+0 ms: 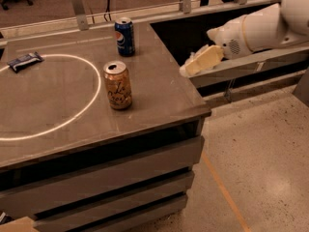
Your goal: Move pepsi can near rxbar blueberry
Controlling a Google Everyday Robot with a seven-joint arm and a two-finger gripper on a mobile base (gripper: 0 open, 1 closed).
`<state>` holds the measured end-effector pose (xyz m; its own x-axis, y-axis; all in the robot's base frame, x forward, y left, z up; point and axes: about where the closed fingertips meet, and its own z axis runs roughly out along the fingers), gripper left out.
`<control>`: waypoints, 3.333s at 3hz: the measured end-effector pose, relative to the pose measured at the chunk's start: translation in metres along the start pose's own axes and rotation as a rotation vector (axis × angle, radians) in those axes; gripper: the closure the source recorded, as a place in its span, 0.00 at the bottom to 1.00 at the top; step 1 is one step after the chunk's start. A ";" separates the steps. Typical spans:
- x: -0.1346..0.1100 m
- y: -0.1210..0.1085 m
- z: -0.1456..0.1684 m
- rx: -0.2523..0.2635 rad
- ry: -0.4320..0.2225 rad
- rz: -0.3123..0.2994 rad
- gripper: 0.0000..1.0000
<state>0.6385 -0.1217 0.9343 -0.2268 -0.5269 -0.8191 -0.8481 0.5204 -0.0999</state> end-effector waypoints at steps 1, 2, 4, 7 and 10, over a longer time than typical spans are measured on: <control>0.000 -0.022 0.046 0.072 -0.059 0.055 0.00; -0.031 -0.061 0.087 0.199 -0.168 0.038 0.00; -0.072 -0.082 0.146 0.184 -0.221 -0.013 0.00; -0.095 -0.090 0.224 0.040 -0.212 -0.035 0.00; -0.118 -0.080 0.268 -0.074 -0.196 -0.062 0.26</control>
Offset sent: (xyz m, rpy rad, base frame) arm 0.1467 0.0486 -0.0065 0.1852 -0.2888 -0.2784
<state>0.8620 0.0793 0.8876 -0.0818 -0.4116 -0.9077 -0.8920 0.4364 -0.1175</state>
